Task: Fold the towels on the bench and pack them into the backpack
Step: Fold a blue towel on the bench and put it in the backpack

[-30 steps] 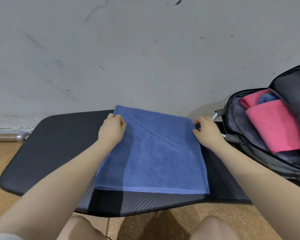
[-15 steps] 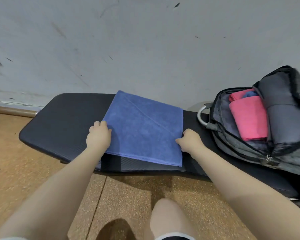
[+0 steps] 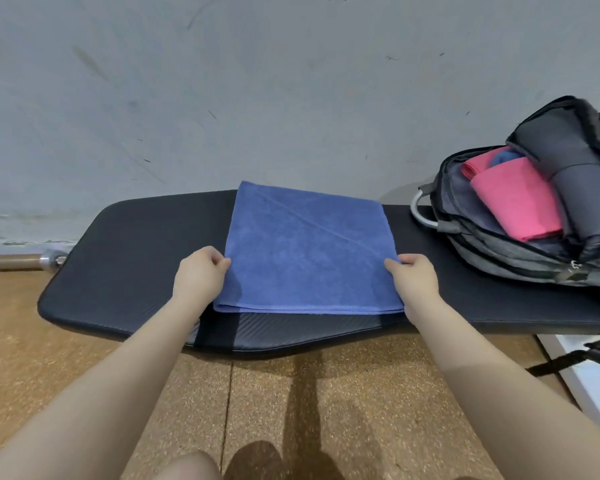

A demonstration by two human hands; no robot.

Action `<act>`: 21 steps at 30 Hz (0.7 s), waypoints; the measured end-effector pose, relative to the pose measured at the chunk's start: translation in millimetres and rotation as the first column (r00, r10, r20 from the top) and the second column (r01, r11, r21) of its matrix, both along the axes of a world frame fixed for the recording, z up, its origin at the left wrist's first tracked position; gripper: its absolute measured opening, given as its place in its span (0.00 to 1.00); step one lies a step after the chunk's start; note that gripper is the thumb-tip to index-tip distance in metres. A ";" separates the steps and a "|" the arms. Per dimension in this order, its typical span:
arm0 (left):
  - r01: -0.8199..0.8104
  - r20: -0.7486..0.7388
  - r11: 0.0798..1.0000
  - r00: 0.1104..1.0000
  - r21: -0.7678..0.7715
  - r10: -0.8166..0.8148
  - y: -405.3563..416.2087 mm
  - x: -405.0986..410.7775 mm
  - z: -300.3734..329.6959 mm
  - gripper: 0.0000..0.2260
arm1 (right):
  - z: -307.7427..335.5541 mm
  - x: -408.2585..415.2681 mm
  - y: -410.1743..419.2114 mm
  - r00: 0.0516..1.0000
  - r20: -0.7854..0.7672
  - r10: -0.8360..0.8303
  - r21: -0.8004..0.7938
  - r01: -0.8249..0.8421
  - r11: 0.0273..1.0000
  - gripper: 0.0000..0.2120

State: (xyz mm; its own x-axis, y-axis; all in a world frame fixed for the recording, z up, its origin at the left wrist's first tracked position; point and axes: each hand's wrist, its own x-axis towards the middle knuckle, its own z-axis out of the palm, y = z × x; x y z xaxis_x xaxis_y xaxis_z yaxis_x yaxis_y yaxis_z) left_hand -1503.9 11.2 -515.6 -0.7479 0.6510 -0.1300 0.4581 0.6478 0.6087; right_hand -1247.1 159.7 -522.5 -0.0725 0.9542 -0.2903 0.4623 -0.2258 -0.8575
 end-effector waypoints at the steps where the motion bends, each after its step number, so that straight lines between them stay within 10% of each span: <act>1: -0.017 0.142 0.997 0.990 0.070 0.007 -2.2 -5.2 2.8 0.09 | 2.9 1.2 -2.9 0.999 -0.013 -0.032 0.027 0.032 0.999 0.08; 5: -0.194 0.600 0.960 0.800 0.204 0.034 -14.5 -14.6 10.0 0.10 | 17.7 3.1 -13.5 1.000 0.010 -0.006 0.037 0.006 0.999 0.17; 12: -0.042 0.288 0.993 0.957 0.110 0.009 -33.0 -23.7 -12.8 0.11 | 16.7 -4.8 -27.2 0.956 0.281 0.080 0.033 -0.093 0.995 0.07; 21: -0.017 0.317 0.994 0.948 0.104 -0.017 -41.7 -4.2 9.5 0.14 | 25.3 12.1 -56.6 0.858 0.500 0.115 0.070 -0.173 0.982 0.09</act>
